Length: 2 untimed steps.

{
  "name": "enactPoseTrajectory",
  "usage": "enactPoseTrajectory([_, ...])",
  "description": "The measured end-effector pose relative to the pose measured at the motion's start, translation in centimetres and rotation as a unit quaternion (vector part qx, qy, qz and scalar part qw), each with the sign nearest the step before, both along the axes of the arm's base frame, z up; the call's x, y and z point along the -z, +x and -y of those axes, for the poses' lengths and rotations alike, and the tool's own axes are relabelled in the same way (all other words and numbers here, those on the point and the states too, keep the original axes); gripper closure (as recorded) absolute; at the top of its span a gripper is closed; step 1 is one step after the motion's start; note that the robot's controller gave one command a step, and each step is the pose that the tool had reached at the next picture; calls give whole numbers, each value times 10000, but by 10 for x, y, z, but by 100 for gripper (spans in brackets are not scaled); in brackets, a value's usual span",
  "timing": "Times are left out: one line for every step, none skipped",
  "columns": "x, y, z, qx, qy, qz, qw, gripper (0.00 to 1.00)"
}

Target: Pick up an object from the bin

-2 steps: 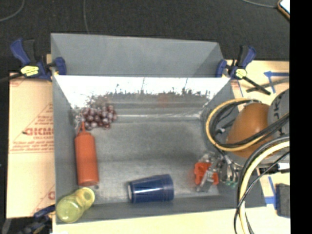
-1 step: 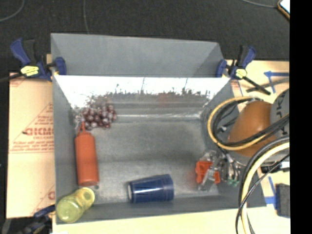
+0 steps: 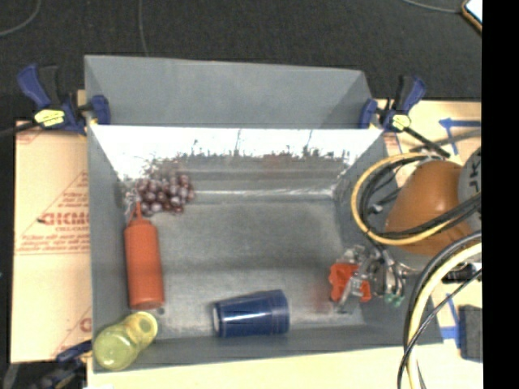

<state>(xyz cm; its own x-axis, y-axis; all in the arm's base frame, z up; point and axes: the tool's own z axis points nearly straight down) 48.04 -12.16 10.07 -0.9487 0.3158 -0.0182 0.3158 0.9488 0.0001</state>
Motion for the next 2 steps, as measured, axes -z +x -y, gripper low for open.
enactPoseTrajectory([-17, 0, 0, -12, -2, 8, 10000, 100])
enactPoseTrajectory([-31, 1, 1, -23, -7, 30, 10000, 100])
